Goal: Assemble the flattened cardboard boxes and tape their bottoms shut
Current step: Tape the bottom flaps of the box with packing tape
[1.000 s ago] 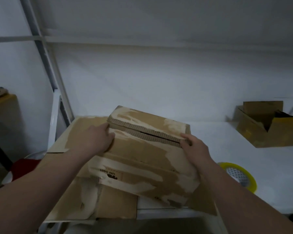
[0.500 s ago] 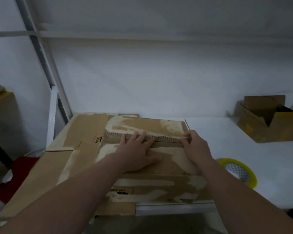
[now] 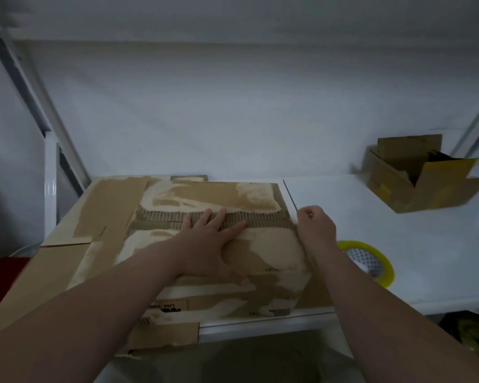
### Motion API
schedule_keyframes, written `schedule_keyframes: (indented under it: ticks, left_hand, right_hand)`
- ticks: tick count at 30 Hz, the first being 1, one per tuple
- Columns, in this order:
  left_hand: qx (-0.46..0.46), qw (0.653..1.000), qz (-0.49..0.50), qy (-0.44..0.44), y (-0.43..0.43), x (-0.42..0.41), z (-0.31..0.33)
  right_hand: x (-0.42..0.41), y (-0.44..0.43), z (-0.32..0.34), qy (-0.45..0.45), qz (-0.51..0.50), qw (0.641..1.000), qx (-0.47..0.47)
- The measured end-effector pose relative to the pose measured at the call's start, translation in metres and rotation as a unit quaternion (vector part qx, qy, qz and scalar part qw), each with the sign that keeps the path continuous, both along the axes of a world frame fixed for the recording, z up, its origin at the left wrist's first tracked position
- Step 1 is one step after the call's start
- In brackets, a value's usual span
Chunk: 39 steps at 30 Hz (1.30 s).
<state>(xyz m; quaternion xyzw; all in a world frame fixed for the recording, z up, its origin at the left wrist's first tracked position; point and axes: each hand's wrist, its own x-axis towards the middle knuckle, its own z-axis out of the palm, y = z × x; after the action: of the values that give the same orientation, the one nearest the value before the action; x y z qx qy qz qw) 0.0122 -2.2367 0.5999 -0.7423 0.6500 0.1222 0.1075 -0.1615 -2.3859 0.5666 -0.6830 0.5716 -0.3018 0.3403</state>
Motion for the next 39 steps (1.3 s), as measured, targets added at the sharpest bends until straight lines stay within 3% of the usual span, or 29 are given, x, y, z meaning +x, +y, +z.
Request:
schedule_keyframes:
  ticks: [3,6,8,10,17,23,26,30,33,35,39]
  left_hand:
    - [-0.019,1.0,0.003,-0.017,0.002,-0.003,-0.003]
    - [-0.027,0.999,0.009,-0.019,0.003,-0.006,-0.003]
    - [-0.03,0.999,0.013,-0.015,0.003,-0.005,-0.002]
    - [-0.034,0.999,0.016,-0.011,0.003,-0.005,-0.002]
    - [-0.04,0.999,0.014,-0.008,0.004,-0.006,0.0]
    - [-0.042,0.999,0.01,-0.009,0.004,-0.005,0.0]
    - [-0.049,0.999,0.008,-0.008,0.006,-0.005,0.002]
    - [-0.13,0.991,0.01,0.0,0.008,0.003,0.001]
    - [-0.168,0.985,0.021,0.033,0.012,0.014,0.003]
    - [-0.184,0.982,0.018,0.037,0.018,0.022,0.005]
    - [-0.217,0.975,0.045,0.026,0.032,0.04,0.004]
  right_hand:
    - [-0.031,-0.006,-0.03,0.137,-0.039,0.99,-0.017]
    - [-0.056,-0.007,-0.055,0.316,-0.042,0.947,0.029]
    - [-0.067,-0.004,-0.066,0.387,-0.026,0.92,0.047]
    - [-0.074,-0.002,-0.073,0.416,-0.021,0.908,0.044]
    - [-0.086,-0.004,-0.072,0.392,-0.063,0.918,0.021]
    - [-0.066,-0.002,-0.023,0.307,-0.041,0.946,-0.098]
    - [-0.044,-0.002,0.01,0.226,0.018,0.953,-0.199]
    - [-0.008,0.017,0.058,0.087,0.115,0.958,-0.249]
    - [0.017,0.038,0.079,-0.132,0.169,0.97,-0.119]
    - [0.03,0.05,0.083,-0.249,0.196,0.948,0.015]
    - [0.053,0.066,0.078,-0.342,0.218,0.901,0.158]
